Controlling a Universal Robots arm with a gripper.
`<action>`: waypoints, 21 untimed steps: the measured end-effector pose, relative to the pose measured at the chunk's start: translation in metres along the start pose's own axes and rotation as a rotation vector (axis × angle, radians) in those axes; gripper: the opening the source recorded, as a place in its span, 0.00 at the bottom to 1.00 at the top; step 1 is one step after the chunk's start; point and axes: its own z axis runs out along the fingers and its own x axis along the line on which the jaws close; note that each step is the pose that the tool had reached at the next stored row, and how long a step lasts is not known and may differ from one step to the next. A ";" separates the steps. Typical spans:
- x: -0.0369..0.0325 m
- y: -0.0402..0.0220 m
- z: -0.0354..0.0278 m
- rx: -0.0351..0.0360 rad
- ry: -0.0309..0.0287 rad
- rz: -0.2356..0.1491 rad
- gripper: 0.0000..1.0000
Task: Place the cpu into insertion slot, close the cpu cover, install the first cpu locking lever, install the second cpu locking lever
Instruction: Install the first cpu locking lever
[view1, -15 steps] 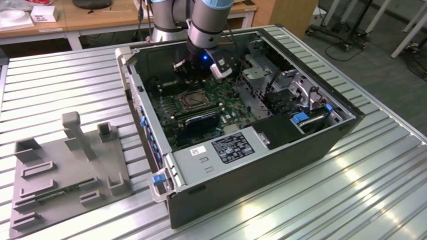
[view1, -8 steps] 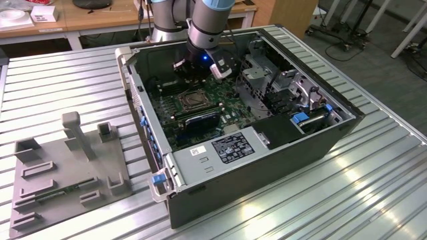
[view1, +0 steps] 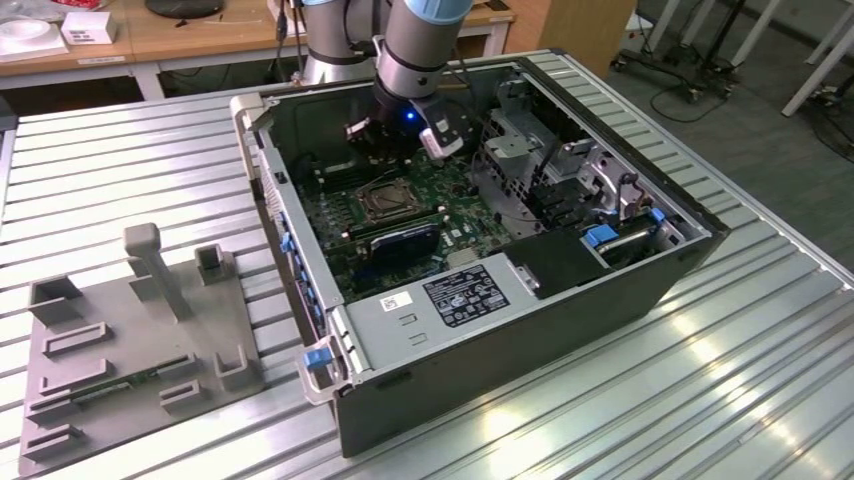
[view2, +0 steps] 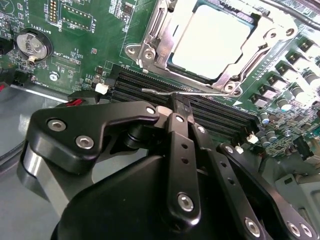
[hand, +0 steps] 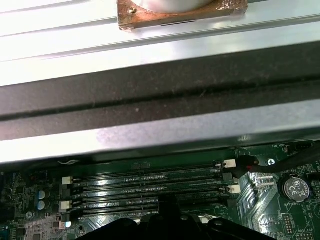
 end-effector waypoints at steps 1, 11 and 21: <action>0.0000 0.0000 0.0000 0.0000 0.0000 0.000 0.11; -0.0006 -0.0034 0.0004 -0.0008 0.0002 0.000 0.11; -0.0012 -0.0052 0.0015 -0.0006 0.0020 0.000 0.11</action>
